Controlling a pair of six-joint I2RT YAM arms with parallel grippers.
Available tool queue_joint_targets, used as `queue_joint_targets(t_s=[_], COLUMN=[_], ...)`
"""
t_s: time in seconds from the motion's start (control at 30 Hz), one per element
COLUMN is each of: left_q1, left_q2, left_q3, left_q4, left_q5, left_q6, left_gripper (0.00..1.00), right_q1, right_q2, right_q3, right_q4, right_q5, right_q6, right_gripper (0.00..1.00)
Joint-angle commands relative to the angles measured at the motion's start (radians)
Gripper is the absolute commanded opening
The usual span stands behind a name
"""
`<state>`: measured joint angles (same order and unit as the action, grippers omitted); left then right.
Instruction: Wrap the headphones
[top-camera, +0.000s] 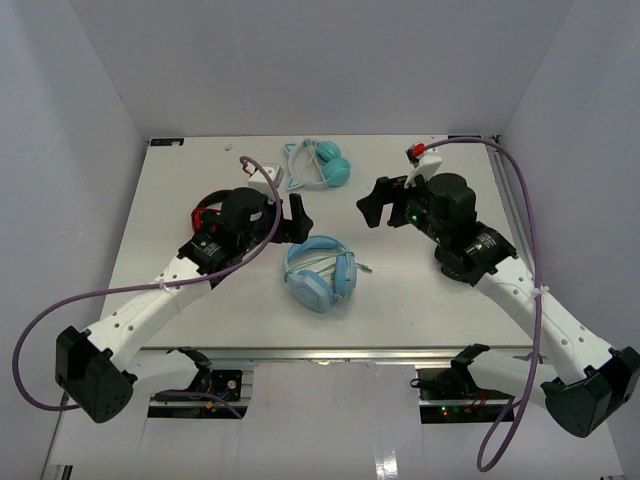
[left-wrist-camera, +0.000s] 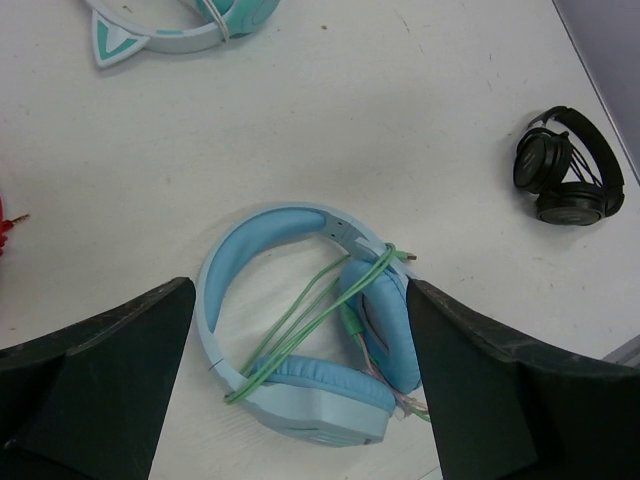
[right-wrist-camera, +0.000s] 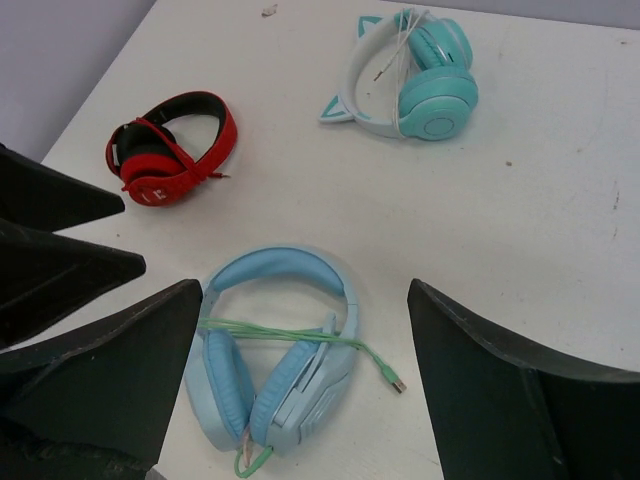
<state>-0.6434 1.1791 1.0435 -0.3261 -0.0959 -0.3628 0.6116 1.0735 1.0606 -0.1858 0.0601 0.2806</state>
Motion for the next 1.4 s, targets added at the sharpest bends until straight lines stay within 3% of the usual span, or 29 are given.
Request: queue_joint_targets(t_s=[0.0,0.2,0.37,0.43,0.7,1.37], left_q1=[-0.023,-0.130,-0.145,-0.146,-0.218,-0.226], left_q2=[-0.067,-0.190,-0.327,-0.372,-0.417,-0.412], left_q3=[-0.086,-0.240,-0.403,-0.454,-0.435,-0.447], left_q4=[0.118,0.220,0.425,0.462,0.397,0.409], left_q5=[0.012,-0.172,-0.127,-0.151,-0.289,-0.303], left_q6=[-0.054,-0.018,0.034,0.043,0.073,0.087], left_gripper=[0.98,0.98,0.98,0.98,0.98,0.98], right_q1=[0.005,0.014,0.017,0.019,0.019,0.019], right_q2=[0.016,-0.126,-0.327,-0.369,-0.376,-0.418], right_q3=[0.098,-0.063,-0.282,-0.298,-0.311,-0.313], right_q4=[-0.205,-0.201,-0.061,-0.053,-0.058,-0.064], right_q5=[0.050,0.194,0.150,0.147,0.149,0.156], right_q6=[0.014,0.043,0.031,0.027,0.035,0.029], right_gripper=[0.90,0.90,0.90,0.90,0.90,0.90])
